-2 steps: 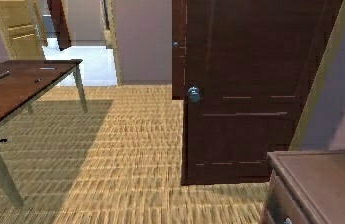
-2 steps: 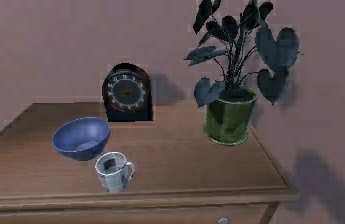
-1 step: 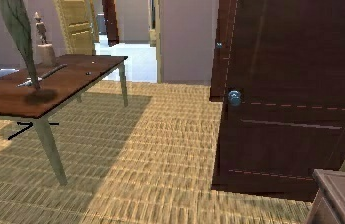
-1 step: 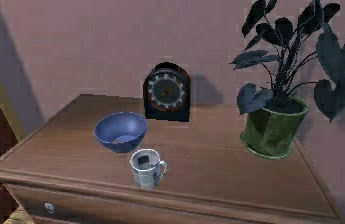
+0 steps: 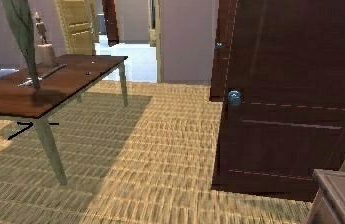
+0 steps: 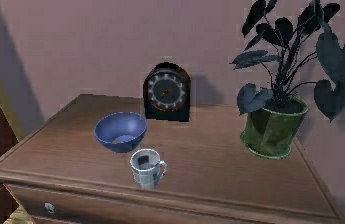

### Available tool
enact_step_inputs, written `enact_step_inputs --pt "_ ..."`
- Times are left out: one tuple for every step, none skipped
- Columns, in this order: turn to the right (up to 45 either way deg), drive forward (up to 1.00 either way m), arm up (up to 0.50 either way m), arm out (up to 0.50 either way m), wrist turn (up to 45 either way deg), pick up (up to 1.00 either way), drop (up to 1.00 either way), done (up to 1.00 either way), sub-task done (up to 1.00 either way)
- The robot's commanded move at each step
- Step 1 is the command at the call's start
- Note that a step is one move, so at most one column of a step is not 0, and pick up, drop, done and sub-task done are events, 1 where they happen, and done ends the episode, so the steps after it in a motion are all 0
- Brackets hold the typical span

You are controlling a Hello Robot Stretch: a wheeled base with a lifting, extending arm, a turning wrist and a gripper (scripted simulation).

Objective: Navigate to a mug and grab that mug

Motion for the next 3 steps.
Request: enact_step_inputs --pt "0.0 0.00 0.38 0.00 0.0 0.00 0.00 0.00 0.00" --pt "0.0 0.00 0.00 0.10 0.0 0.00 0.00 0.00 0.00" --pt "0.0 0.00 0.00 0.00 45.0 0.00 0.00 0.00 0.00"
